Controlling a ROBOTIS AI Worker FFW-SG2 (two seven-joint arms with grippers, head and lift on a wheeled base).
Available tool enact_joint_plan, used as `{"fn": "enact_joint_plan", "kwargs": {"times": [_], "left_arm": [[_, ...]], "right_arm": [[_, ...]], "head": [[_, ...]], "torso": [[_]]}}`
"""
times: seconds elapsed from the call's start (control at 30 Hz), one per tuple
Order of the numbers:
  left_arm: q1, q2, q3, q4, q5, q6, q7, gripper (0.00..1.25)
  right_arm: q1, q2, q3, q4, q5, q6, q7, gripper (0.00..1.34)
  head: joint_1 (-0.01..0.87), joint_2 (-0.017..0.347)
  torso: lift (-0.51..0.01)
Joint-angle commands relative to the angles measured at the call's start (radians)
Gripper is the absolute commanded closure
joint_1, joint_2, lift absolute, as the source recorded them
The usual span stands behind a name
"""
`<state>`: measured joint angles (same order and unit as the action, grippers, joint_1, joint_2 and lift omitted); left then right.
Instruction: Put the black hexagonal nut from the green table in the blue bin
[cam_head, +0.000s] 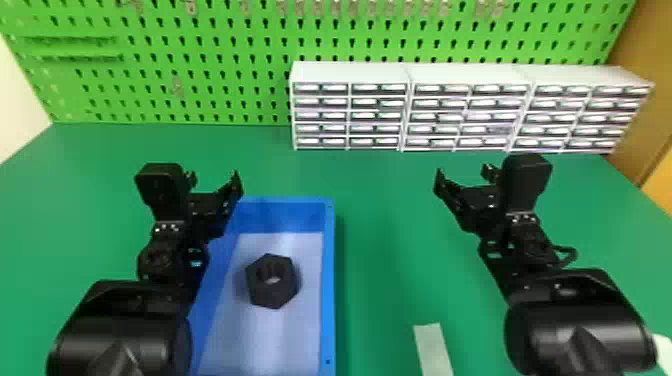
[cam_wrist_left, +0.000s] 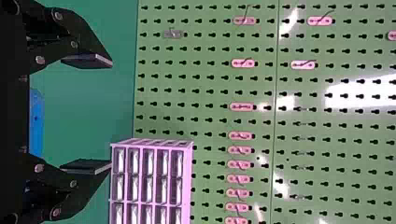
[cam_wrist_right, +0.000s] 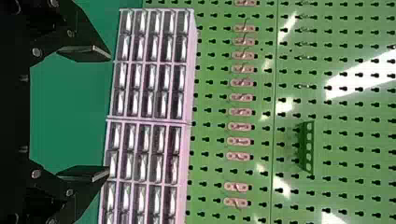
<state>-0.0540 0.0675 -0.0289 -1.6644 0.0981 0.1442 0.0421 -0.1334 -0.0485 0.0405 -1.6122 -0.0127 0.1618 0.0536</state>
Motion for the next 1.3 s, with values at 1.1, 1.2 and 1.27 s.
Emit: {"fn": "enact_joint_plan", "kwargs": {"times": [1.1, 1.2, 1.27], "left_arm": [[0.003, 0.000, 0.001, 0.000, 0.002, 0.000, 0.001, 0.49], [0.005, 0.000, 0.001, 0.000, 0.002, 0.000, -0.001, 0.49], [0.005, 0.000, 0.001, 0.000, 0.002, 0.000, -0.001, 0.49]], "right_arm": [[0.003, -0.002, 0.002, 0.000, -0.012, 0.010, 0.000, 0.41], [0.003, -0.001, 0.002, 0.000, -0.015, 0.010, 0.000, 0.41], [0.003, -0.001, 0.002, 0.000, -0.016, 0.010, 0.000, 0.41]], "head": [[0.686, 0.051], [0.686, 0.051], [0.686, 0.051]], "torso": [[-0.096], [-0.096], [-0.096]]}}
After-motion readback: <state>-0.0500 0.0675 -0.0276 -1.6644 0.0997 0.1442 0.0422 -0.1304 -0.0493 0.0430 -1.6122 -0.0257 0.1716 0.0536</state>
